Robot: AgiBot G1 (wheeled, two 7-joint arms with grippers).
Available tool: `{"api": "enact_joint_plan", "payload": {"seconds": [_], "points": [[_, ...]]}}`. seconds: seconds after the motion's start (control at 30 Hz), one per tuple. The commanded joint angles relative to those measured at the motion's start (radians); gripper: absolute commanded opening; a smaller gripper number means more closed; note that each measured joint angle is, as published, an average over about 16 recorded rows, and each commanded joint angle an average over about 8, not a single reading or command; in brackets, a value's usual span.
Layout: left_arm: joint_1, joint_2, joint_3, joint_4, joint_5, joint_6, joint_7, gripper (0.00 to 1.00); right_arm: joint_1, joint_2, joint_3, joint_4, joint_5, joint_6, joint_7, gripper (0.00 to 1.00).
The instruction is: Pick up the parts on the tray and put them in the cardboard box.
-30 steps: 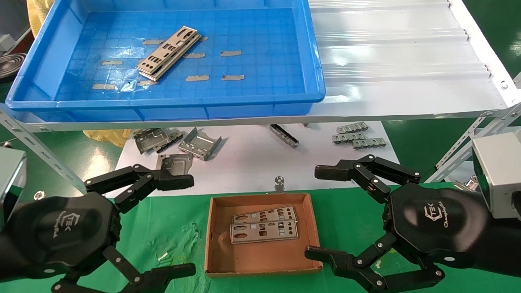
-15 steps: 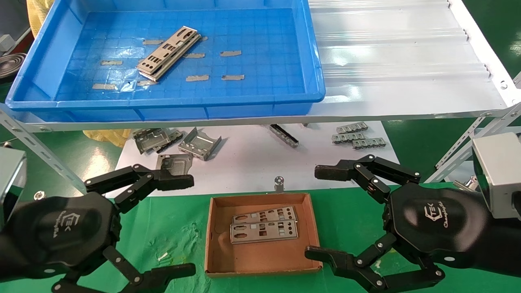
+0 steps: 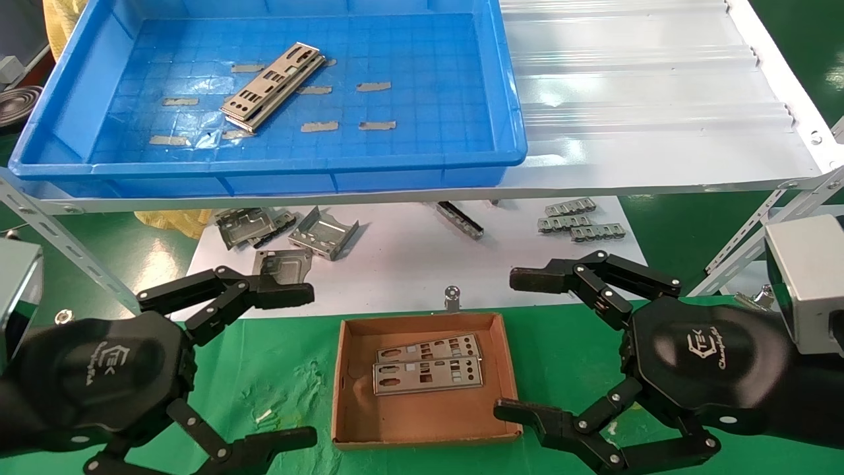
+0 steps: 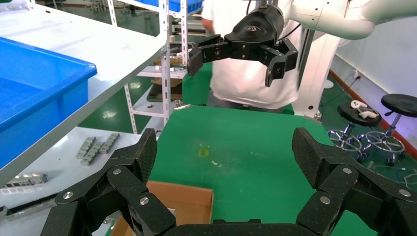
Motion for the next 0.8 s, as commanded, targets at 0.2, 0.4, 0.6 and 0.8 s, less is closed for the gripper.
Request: {"api": "enact_joint_plan", "payload": {"seconds": [0.2,0.4,0.6,0.8], "points": [[0.000,0.000,0.000,0.000,0.000,0.000,0.000,1.00,0.000,0.000,0.000,0.000,0.000,0.000,0.000,1.00],[0.000,0.000,0.000,0.000,0.000,0.000,0.000,1.00,0.000,0.000,0.000,0.000,0.000,0.000,0.000,1.00],[0.000,0.000,0.000,0.000,0.000,0.000,0.000,1.00,0.000,0.000,0.000,0.000,0.000,0.000,0.000,1.00],[0.000,0.000,0.000,0.000,0.000,0.000,0.000,1.00,0.000,0.000,0.000,0.000,0.000,0.000,0.000,1.00]]}}
